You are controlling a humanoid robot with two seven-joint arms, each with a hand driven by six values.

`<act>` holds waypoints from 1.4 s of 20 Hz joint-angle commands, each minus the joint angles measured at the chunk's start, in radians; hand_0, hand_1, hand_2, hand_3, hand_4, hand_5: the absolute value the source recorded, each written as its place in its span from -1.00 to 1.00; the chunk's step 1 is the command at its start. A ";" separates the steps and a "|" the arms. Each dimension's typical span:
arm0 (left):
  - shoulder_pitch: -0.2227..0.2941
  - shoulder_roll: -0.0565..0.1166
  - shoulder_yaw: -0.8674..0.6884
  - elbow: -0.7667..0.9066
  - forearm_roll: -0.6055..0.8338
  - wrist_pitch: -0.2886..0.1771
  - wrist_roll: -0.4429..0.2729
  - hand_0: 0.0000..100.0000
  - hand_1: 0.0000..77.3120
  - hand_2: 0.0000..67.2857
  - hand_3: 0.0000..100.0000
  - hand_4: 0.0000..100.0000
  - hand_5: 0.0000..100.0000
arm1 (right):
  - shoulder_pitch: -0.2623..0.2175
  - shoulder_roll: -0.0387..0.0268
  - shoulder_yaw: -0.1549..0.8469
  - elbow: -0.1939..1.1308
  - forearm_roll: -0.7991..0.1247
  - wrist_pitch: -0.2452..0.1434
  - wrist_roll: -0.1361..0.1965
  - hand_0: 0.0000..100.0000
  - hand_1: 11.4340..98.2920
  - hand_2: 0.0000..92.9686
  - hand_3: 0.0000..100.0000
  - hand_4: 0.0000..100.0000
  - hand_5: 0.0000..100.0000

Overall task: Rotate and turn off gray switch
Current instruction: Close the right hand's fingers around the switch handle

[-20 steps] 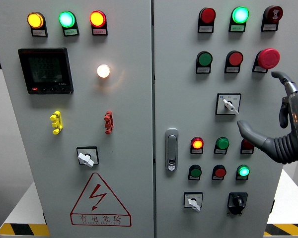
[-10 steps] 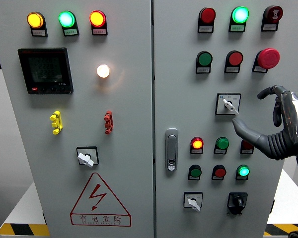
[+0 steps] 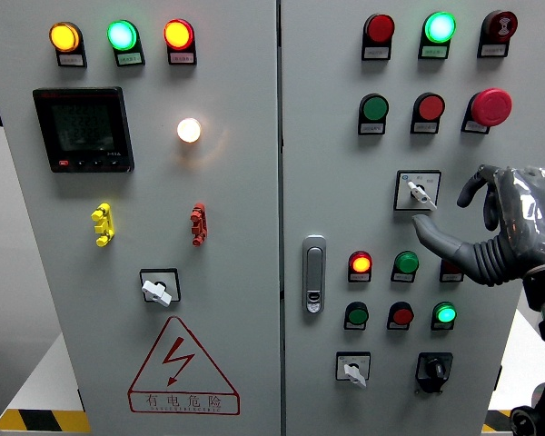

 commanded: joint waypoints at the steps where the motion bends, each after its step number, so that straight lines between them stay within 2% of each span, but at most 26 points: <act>1: 0.000 -0.001 0.000 0.000 0.000 0.000 0.000 0.76 -1.00 -0.61 -0.63 -0.84 -0.78 | 0.021 0.0000 -0.004 -0.029 0.000 -0.001 0.000 -1.00 -0.39 0.43 0.98 1.00 1.00; 16: 0.000 -0.001 0.000 0.000 0.000 0.000 0.000 0.76 -1.00 -0.61 -0.63 -0.84 -0.78 | 0.064 0.0000 -0.023 -0.096 0.001 -0.006 -0.002 -1.00 -0.41 0.44 0.97 1.00 1.00; 28: 0.000 -0.001 -0.001 0.000 0.000 0.000 0.000 0.77 -1.00 -0.61 -0.63 -0.84 -0.78 | 0.068 0.0000 -0.037 -0.122 0.001 -0.013 -0.002 -1.00 -0.55 0.46 0.97 1.00 1.00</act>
